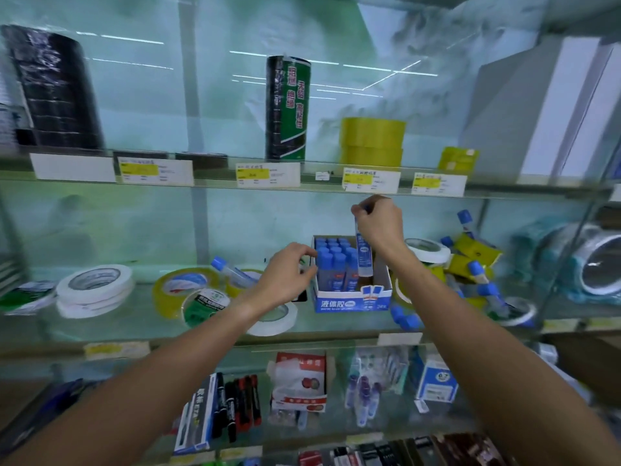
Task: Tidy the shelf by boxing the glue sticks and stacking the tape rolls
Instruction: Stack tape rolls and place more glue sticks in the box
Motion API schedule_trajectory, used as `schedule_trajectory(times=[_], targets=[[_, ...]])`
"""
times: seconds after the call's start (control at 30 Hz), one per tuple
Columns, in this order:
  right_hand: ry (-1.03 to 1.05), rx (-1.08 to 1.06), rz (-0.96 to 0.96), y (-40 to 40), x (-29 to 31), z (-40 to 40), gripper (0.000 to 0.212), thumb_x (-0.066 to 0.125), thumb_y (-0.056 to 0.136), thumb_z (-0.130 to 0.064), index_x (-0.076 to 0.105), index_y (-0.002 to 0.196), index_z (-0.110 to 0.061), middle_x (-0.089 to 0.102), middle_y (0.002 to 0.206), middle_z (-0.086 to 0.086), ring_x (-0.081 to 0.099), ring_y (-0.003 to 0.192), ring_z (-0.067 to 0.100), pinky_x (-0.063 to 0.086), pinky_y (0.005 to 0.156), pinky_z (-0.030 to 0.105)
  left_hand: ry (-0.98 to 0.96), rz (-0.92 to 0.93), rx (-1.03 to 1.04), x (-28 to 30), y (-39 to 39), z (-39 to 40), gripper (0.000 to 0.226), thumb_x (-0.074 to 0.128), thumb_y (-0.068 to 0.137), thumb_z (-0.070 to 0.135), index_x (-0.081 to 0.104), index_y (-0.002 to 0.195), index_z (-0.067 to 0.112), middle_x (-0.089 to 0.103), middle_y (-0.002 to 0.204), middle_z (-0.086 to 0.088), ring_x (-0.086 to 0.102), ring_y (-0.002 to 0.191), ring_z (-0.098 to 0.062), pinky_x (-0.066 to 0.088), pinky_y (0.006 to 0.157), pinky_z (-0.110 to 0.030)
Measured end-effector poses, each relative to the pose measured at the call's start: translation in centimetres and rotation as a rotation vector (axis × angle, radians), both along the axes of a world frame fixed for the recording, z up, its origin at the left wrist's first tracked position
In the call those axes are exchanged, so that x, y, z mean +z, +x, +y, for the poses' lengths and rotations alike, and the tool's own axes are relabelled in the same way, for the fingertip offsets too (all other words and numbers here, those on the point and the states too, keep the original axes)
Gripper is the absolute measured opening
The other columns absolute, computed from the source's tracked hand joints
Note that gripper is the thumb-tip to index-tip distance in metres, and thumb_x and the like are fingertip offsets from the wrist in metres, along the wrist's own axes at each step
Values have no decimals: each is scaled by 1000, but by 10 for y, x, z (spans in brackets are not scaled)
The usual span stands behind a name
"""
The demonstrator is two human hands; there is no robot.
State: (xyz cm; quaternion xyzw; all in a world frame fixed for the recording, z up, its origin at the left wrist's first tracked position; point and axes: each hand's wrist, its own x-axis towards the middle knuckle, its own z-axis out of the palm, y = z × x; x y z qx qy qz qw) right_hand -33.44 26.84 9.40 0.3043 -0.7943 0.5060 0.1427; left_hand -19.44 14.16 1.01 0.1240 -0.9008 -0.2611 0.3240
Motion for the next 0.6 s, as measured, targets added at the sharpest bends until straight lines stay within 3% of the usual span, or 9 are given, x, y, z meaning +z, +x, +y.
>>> schedule_trajectory(times=[0.1,0.27,0.47,0.6], targets=[[-20,-75,-2,-25,-4,1,21,60,91,-27,69,100,-10,70,95,10,63,89,26,47,74,31,-154,-68,-33,-5,-12,3,44,60,88,20,53,132,15,52,135,-3,48,124,-20,36,105,-31],[40,-72,-9,-56,-7,-5,20,59,93,-21,68,104,-7,70,99,14,65,91,29,54,77,35,-293,-155,-31,-8,-24,7,57,58,88,19,43,143,16,41,148,-3,38,133,-23,30,111,-33],[339,-34,-91,-72,-25,-24,22,62,90,-10,69,110,-5,67,115,14,63,104,28,49,78,28,-319,-133,-15,-12,-28,3,56,56,89,20,42,143,18,41,148,1,38,133,-19,32,110,-33],[472,-27,-105,-77,-38,-35,21,66,88,-11,69,108,-4,67,112,15,62,102,29,53,86,33,-322,-117,-21,-12,-29,2,55,56,89,18,42,143,17,41,148,1,38,132,-19,31,110,-32]])
